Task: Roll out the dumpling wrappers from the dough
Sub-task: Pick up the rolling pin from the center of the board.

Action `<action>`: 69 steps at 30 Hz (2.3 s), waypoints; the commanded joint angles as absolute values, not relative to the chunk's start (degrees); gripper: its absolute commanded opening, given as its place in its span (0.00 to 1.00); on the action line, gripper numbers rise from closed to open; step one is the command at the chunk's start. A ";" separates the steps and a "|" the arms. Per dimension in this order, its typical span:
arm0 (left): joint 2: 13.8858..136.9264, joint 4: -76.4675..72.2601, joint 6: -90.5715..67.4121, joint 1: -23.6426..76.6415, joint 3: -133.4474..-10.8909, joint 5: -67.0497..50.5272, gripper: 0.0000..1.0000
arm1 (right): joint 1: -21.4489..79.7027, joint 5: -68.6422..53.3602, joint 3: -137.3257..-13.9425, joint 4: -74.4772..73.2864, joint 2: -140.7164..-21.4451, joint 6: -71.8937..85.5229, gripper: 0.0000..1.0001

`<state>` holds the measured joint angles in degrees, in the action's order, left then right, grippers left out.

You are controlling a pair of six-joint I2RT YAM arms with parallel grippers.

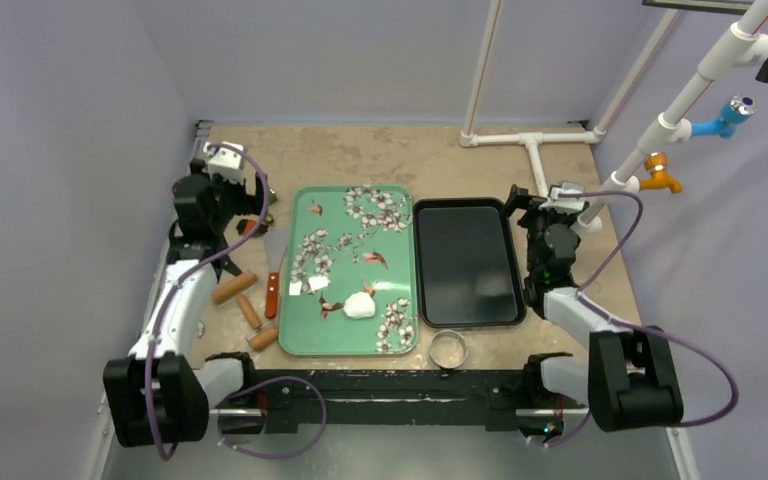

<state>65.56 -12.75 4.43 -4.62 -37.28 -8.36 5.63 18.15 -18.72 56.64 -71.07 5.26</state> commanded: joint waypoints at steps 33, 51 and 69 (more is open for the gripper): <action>67.40 54.18 118.28 -6.28 -38.88 -17.91 0.74 | 20.92 -21.54 -28.88 42.01 -60.87 6.81 0.99; 62.54 63.76 123.74 -10.97 -44.36 -14.59 0.77 | 21.18 -20.70 -29.59 41.61 -63.94 6.67 0.99; 66.26 55.57 129.49 -10.15 -35.72 -16.00 0.77 | 21.26 -22.73 -29.62 41.11 -63.95 6.69 0.99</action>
